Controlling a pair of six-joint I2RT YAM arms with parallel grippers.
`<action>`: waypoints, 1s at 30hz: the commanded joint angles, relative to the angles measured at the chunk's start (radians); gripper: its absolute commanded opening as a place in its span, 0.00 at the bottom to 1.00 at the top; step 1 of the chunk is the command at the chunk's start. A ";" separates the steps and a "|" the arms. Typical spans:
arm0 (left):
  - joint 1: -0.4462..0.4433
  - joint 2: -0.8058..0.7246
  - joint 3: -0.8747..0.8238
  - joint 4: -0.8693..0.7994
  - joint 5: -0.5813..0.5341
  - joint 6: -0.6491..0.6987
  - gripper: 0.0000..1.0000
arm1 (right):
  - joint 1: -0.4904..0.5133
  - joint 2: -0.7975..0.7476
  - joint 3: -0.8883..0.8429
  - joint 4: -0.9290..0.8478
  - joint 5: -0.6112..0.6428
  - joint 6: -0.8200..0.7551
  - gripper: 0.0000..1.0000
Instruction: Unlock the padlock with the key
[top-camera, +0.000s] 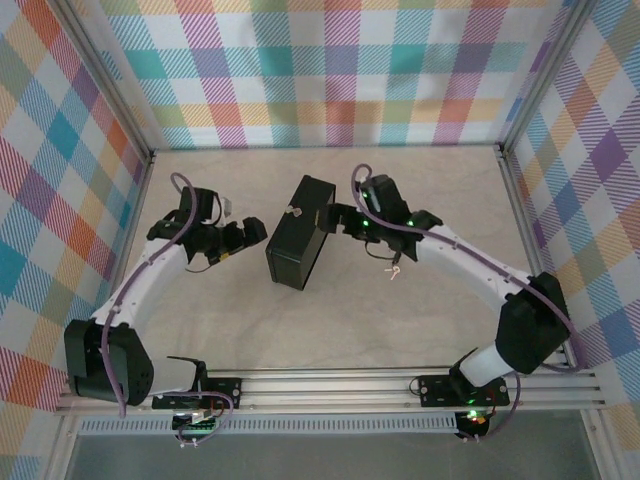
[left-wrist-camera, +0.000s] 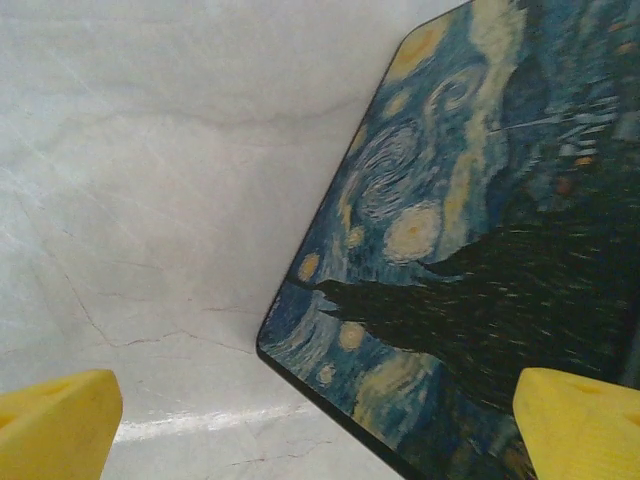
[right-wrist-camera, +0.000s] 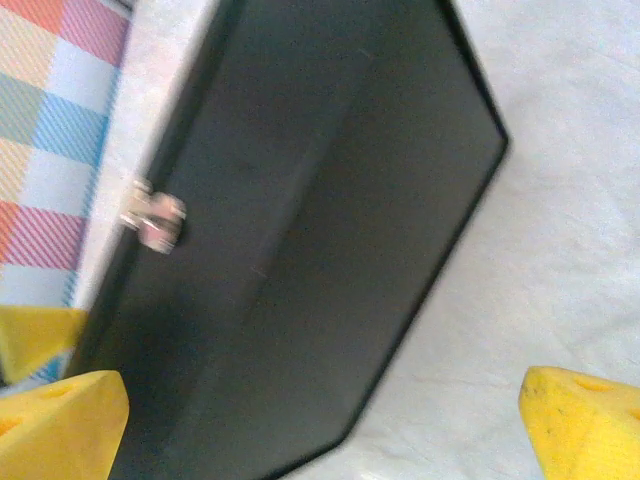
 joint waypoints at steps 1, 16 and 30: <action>-0.001 -0.010 0.004 0.018 0.000 -0.022 1.00 | 0.001 0.062 0.107 -0.103 0.042 0.086 1.00; -0.040 0.074 0.041 0.007 -0.018 0.022 0.99 | 0.014 0.463 0.700 -0.429 0.141 0.129 1.00; -0.113 0.130 0.057 0.030 -0.074 0.015 0.97 | 0.032 0.669 0.987 -0.657 0.232 0.092 1.00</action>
